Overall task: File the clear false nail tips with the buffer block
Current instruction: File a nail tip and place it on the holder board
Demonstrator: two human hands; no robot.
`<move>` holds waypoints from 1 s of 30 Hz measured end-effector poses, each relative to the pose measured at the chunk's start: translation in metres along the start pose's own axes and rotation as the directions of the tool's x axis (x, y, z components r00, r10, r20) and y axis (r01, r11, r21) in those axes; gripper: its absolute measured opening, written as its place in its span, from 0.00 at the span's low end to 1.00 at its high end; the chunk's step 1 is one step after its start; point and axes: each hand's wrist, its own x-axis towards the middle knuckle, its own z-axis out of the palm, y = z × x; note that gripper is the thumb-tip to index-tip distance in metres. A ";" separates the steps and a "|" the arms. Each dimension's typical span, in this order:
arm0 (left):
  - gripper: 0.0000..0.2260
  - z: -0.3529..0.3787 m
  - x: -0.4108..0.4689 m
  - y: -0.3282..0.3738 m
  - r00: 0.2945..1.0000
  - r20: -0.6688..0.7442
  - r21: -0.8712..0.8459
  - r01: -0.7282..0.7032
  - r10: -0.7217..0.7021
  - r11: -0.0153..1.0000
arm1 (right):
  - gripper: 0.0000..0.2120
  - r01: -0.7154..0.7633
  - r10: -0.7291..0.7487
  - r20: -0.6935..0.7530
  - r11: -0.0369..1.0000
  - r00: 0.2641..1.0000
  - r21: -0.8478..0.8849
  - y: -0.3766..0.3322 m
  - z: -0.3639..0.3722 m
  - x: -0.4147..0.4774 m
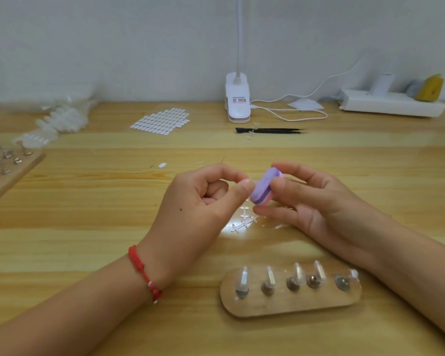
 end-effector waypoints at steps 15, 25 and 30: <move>0.06 -0.001 -0.001 -0.001 0.998 0.024 0.067 -0.057 0.055 0.996 | 0.09 0.006 -0.004 -0.045 0.999 0.999 0.046 0.000 0.000 0.000; 0.05 -0.002 0.000 0.000 0.998 0.018 0.077 -0.068 0.067 0.995 | 0.10 -0.009 0.008 -0.014 0.996 1.000 -0.086 0.001 0.002 0.000; 0.06 -0.002 -0.001 0.001 0.997 0.033 0.073 -0.067 0.064 0.995 | 0.12 0.003 -0.004 -0.049 1.000 0.999 -0.018 0.001 0.001 0.001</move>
